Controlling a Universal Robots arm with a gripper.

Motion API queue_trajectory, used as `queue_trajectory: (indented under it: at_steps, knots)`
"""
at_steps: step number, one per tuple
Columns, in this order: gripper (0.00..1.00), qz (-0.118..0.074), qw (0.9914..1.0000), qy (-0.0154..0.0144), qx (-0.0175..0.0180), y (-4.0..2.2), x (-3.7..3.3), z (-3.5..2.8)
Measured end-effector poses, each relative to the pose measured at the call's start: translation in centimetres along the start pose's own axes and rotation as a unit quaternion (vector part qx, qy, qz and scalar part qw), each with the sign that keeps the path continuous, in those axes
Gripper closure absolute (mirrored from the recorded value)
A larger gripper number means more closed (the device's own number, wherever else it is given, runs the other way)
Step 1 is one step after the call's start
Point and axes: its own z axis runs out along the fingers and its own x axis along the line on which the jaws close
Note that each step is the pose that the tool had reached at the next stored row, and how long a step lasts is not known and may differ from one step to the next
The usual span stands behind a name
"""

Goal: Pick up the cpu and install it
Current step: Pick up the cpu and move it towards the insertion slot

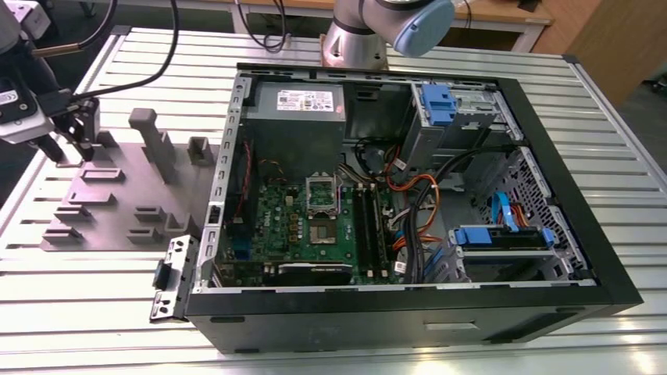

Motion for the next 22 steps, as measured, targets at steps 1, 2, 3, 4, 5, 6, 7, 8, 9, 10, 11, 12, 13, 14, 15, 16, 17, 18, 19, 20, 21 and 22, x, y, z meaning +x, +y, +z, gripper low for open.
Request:
queue_trajectory:
  at_steps: [1, 2, 3, 4, 5, 6, 7, 8, 9, 10, 11, 12, 13, 14, 15, 16, 17, 18, 19, 20, 21, 22]
  knots:
    - [0.55, 0.000, 1.00000, 0.0000, 0.0000, 0.00, 0.00, -0.04]
    - [0.55, 0.000, 1.00000, 0.0000, 0.0000, 0.00, 0.00, -0.08]
    - [0.55, 0.000, 1.00000, -0.0001, 0.0000, 0.01, 0.00, -0.11]
    - [0.55, 0.000, 1.00000, 0.0000, 0.0000, 0.00, 0.00, -0.14]
    - [0.55, 0.000, 1.00000, 0.0000, 0.0000, 0.01, 0.00, -0.18]
    - [0.55, 0.000, 1.00000, 0.0000, 0.0000, 0.01, 0.00, -0.22]
    - [0.55, 0.000, 1.00000, 0.0000, 0.0000, 0.01, 0.00, -0.26]
    - [0.55, 0.000, 1.00000, 0.0000, 0.0000, 0.01, 0.00, -0.29]
    - [0.55, 0.000, 1.00000, 0.0000, 0.0000, 0.01, 0.00, -0.33]
    - [0.55, 0.000, 1.00000, 0.0000, 0.0000, 0.01, 0.01, -0.38]
    - [0.55, 0.000, 1.00000, 0.0000, 0.0000, 0.01, 0.01, -0.42]
    - [0.55, 0.000, 1.00000, 0.0000, 0.0000, 0.02, 0.01, -0.46]
    - [0.55, 0.000, 1.00000, 0.0000, 0.0000, 0.02, 0.01, -0.50]
    - [0.55, 0.000, 1.00000, 0.0000, 0.0000, 0.02, 0.01, -0.54]
    - [0.55, 0.000, 1.00000, 0.0000, 0.0000, 0.02, 0.01, -0.58]
    - [0.55, 0.000, 1.00000, 0.0000, 0.0000, 0.02, 0.01, -0.61]
    - [0.55, 0.000, 1.00000, 0.0000, 0.0000, 0.02, 0.01, -0.65]
    - [0.55, 0.000, 1.00000, 0.0000, 0.0000, 0.02, 0.01, -0.69]
    - [0.55, 0.000, 1.00000, 0.0000, 0.0000, 0.03, 0.01, -0.73]
    - [0.55, 0.000, 1.00000, 0.0000, 0.0000, 0.03, 0.01, -0.76]
    - [0.55, 0.000, 1.00000, 0.0000, 0.0000, 0.03, 0.01, -0.79]
    - [0.55, 0.000, 1.00000, -0.0001, 0.0000, 0.03, 0.01, -0.83]
